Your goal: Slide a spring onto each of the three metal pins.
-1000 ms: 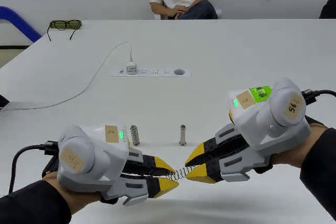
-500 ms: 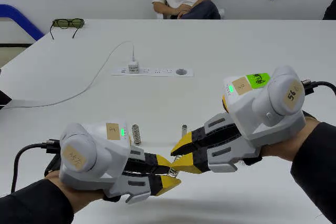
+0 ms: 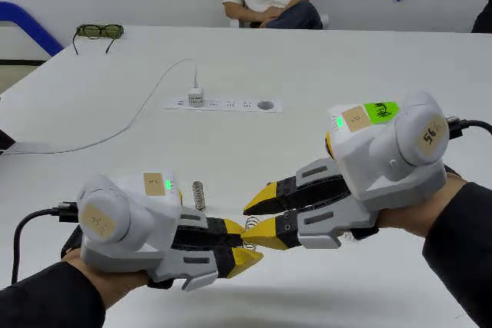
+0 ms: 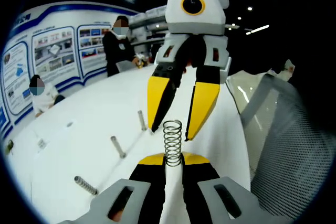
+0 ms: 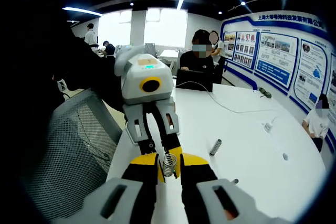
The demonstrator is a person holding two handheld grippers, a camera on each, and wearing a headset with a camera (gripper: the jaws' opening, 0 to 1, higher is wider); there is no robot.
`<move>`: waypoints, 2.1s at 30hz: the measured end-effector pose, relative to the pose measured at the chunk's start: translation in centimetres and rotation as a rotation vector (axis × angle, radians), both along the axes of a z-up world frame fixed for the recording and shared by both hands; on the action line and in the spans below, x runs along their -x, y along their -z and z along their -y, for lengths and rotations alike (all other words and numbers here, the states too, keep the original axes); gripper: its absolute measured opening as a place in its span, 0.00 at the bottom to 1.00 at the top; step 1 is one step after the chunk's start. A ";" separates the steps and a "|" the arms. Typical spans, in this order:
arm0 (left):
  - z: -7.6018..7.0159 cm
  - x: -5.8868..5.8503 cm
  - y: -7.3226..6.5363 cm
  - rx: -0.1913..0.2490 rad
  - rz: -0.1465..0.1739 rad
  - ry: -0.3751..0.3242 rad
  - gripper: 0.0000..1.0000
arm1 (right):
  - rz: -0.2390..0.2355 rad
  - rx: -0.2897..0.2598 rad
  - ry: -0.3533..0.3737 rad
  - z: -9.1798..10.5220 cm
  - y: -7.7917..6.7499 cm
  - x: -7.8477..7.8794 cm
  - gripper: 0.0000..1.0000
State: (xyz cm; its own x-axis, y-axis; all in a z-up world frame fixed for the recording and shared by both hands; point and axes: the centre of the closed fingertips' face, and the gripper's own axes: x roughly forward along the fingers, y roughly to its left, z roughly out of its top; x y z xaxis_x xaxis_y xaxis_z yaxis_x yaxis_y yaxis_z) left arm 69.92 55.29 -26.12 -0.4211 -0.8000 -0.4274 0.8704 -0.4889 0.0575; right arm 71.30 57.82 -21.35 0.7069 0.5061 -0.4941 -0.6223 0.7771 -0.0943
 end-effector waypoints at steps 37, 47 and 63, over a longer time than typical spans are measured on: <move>0.1 -1.9 -0.8 0.033 -0.043 -0.091 0.33 | 0.011 -0.038 0.073 1.8 -0.2 -0.8 0.12; -0.6 -3.0 -0.7 0.041 -0.079 -0.149 0.49 | 0.030 -0.025 0.133 4.2 -0.9 -1.7 0.12; -1.0 -3.2 -0.8 0.057 -0.107 -0.194 0.60 | 0.063 0.007 0.290 9.0 -1.0 -4.0 0.12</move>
